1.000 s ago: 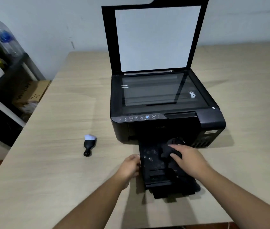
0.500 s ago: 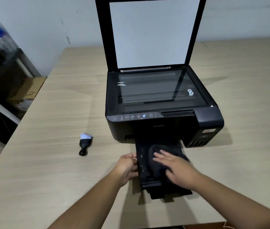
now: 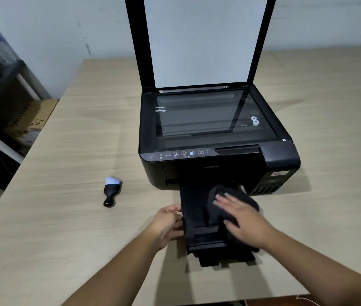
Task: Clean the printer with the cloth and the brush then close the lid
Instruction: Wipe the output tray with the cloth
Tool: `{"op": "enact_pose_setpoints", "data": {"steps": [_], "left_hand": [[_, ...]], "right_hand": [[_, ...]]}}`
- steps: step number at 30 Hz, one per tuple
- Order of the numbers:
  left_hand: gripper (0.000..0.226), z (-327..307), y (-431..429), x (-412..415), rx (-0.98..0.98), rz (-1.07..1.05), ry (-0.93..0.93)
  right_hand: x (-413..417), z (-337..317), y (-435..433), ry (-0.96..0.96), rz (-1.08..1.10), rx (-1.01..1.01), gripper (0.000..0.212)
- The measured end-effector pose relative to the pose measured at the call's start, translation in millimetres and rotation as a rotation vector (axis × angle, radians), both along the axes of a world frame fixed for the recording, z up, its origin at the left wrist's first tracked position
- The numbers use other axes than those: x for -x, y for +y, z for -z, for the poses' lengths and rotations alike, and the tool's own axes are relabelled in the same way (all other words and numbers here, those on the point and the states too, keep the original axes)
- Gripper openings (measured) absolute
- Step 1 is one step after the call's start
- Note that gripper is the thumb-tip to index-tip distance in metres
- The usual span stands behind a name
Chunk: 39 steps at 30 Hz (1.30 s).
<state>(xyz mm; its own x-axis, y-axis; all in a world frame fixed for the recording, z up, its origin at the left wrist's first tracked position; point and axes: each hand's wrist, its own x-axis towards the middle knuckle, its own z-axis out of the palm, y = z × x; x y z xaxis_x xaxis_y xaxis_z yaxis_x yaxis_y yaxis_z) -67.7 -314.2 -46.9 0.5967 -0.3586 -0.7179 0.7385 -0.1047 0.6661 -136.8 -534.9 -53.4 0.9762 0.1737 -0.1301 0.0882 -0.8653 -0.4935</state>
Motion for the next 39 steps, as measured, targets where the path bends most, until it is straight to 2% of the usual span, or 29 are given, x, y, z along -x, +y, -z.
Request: {"op": "enact_pose_setpoints", "data": {"steps": [2, 4, 6, 9, 11, 14, 17, 21, 24, 26, 31, 34, 36, 39], "left_hand": [[0.041, -1, -1, 1, 0.002, -0.006, 0.0], [0.04, -3, -1, 2, 0.001, -0.012, -0.01], [0.039, -3, -1, 0, -0.017, -0.002, -0.024], [0.04, -3, 0, -2, -0.041, 0.01, -0.038], [0.036, -2, 1, 0, -0.015, 0.017, -0.019], [0.033, -2, 1, 1, -0.004, 0.03, -0.012], [0.032, -3, 1, 1, -0.03, 0.039, -0.031], [0.032, -4, 1, -1, -0.064, 0.038, -0.046], [0.033, -7, 0, 0, -0.069, 0.056, -0.045], [0.031, -9, -1, 1, -0.065, 0.054, -0.037], [0.029, -10, 1, -2, -0.063, 0.056, -0.024], [0.028, -11, 2, -4, -0.061, 0.036, -0.016], [0.027, -12, 2, -5, -0.052, 0.041, -0.013], [0.025, -13, 3, -8, -0.046, 0.07, -0.012]], "right_hand": [[-20, -1, -8, 0.001, 0.153, 0.113, 0.055], [-49, -1, 13, 0.043, 0.197, 0.124, 0.054], [-64, 1, 43, 0.047, 0.091, 0.075, 0.054], [-39, -1, 60, 0.063, -0.124, -0.044, 0.052], [-13, -3, 43, 0.038, -0.132, -0.111, 0.053], [-5, -2, 5, -0.021, 0.08, -0.043, 0.054], [-43, -2, 11, 0.02, 0.211, 0.073, 0.054], [-67, -4, 58, 0.058, 0.033, 0.013, 0.056], [-30, -3, 55, 0.053, -0.094, -0.088, 0.058], [-9, -4, 37, 0.032, -0.07, -0.1, 0.057], [-29, -7, 17, -0.045, 0.18, -0.018, 0.052], [-32, -13, 30, 0.016, 0.053, 0.014, 0.052], [-22, -19, 30, 0.033, -0.073, 0.146, 0.05], [-20, -20, 8, -0.23, -0.107, 0.455, 0.03]]}}
